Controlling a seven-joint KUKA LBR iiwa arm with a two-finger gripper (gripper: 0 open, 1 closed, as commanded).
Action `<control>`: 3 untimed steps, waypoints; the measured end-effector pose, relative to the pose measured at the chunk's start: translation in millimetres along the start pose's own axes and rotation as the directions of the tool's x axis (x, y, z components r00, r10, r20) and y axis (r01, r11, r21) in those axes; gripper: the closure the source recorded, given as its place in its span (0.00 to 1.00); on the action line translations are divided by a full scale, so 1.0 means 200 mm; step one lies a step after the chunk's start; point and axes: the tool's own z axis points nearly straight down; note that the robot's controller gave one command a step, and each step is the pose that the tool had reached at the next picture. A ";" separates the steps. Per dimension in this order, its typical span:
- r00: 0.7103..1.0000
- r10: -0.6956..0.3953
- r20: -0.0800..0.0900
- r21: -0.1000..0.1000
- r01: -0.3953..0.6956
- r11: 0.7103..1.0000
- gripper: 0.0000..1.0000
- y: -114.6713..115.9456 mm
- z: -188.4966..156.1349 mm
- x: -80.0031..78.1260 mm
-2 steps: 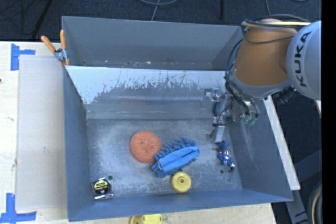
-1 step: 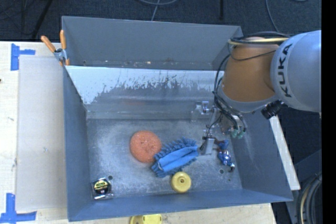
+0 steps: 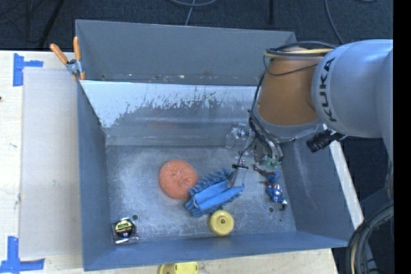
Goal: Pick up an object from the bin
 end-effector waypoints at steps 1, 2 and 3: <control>1.000 -0.002 0.001 0.001 0.002 1.000 0.00 0.01 0.15 0.14; 1.000 -0.026 -0.002 0.002 0.026 1.000 0.00 0.01 0.18 0.17; 0.998 -0.068 0.000 0.001 0.068 0.998 0.00 0.14 0.23 0.05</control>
Offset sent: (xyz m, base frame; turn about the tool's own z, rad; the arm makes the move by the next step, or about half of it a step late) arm -0.0257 0.0331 -0.0559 0.0736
